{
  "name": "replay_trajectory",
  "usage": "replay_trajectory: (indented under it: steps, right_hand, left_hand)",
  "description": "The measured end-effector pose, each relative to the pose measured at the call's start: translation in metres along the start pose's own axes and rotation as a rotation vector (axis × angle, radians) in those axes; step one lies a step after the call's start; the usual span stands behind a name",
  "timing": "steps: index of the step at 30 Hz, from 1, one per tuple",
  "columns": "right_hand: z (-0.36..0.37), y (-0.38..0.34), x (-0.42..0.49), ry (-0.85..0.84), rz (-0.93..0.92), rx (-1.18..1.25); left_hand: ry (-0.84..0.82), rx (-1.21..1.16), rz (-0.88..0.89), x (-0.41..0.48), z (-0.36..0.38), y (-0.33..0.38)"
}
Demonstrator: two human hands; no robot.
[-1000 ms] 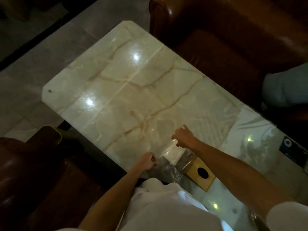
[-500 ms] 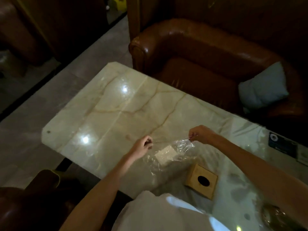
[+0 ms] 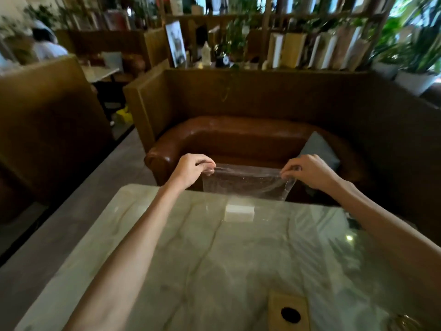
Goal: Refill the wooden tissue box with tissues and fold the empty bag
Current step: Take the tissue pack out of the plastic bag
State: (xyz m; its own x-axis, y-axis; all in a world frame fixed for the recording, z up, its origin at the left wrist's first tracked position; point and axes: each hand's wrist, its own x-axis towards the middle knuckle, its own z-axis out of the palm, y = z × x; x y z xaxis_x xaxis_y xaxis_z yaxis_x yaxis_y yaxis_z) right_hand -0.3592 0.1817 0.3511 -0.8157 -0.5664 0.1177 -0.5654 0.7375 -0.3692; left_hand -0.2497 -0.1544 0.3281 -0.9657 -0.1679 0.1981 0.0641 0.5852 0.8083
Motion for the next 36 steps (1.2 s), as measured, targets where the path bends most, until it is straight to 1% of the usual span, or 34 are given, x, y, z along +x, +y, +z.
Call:
replay_trajectory:
  steps: [3,6,8,10,11,12,13,15,16,17,19,21,23,25,26,27,29,30,31,32,33,34,35,36]
  right_hand:
    - [-0.037,0.015,-0.001,0.145,0.107,-0.07]
    - [-0.055,0.028,0.002,0.346,0.301,-0.132]
    - [-0.061,0.036,0.003,0.454,0.44,-0.155]
    - [-0.062,0.04,0.005,0.548,0.599,-0.096]
    - [-0.059,0.038,0.007,0.548,0.682,-0.007]
    - [-0.055,0.031,0.011,0.492,0.762,0.14]
    - [-0.049,0.022,0.016,0.382,0.815,0.349]
    - [-0.034,-0.001,0.03,0.084,0.862,0.771]
    - [-0.029,-0.011,0.038,-0.032,0.882,0.885]
    - [-0.022,-0.019,0.046,-0.106,0.886,0.926]
    - [-0.01,-0.029,0.063,-0.178,0.847,0.893]
    - [0.001,-0.042,0.076,-0.225,0.752,0.768]
    - [0.007,-0.056,0.085,-0.244,0.608,0.509]
    - [0.004,-0.07,0.088,-0.276,0.463,0.233]
    - [-0.001,-0.075,0.088,-0.312,0.407,0.156]
    - [-0.008,-0.079,0.086,-0.359,0.354,0.126]
    - [-0.028,-0.082,0.079,-0.462,0.24,0.126]
    - [-0.041,-0.083,0.073,-0.486,0.171,0.106]
    - [-0.056,-0.084,0.067,-0.484,0.104,0.078]
    - [-0.072,-0.086,0.061,-0.467,0.053,0.061]
    - [-0.088,-0.087,0.057,-0.45,0.016,0.059]
    - [-0.104,-0.087,0.053,-0.433,-0.016,0.06]
    - [-0.12,-0.086,0.051,-0.411,-0.043,0.06]
    - [-0.136,-0.083,0.049,-0.386,-0.064,0.061]
  left_hand:
    - [-0.012,-0.004,0.111,0.031,0.002,0.037]
    - [-0.016,0.027,0.193,0.052,0.016,0.066]
    - [0.034,0.056,0.213,0.062,0.022,0.078]
    - [0.09,0.107,0.215,0.066,0.028,0.084]
    - [0.104,0.143,0.22,0.067,0.031,0.087]
    - [0.107,0.185,0.229,0.065,0.036,0.091]
    - [0.11,0.224,0.243,0.063,0.043,0.094]
    - [0.109,0.309,0.273,0.054,0.06,0.099]
    - [0.093,0.36,0.285,0.049,0.069,0.102]
    - [0.068,0.415,0.294,0.042,0.08,0.104]
    - [0.031,0.497,0.288,0.027,0.099,0.105]
    - [0.047,0.507,0.263,0.012,0.113,0.104]
    - [0.021,0.473,0.205,-0.002,0.124,0.106]
    - [-0.04,0.34,0.098,-0.013,0.129,0.106]
    - [-0.022,0.256,0.044,-0.018,0.125,0.104]
    - [0.043,0.185,0.007,-0.02,0.117,0.101]
    - [0.232,0.086,0.002,-0.011,0.092,0.085]
    - [0.287,0.041,0.007,-0.001,0.077,0.076]
    - [0.278,-0.006,-0.013,0.011,0.06,0.069]
    - [0.214,-0.077,-0.047,0.023,0.045,0.066]
    - [0.114,-0.162,-0.067,0.035,0.035,0.067]
    - [0.003,-0.249,-0.039,0.047,0.028,0.07]
    - [-0.093,-0.325,0.026,0.057,0.023,0.075]
    - [-0.144,-0.38,0.091,0.066,0.021,0.082]
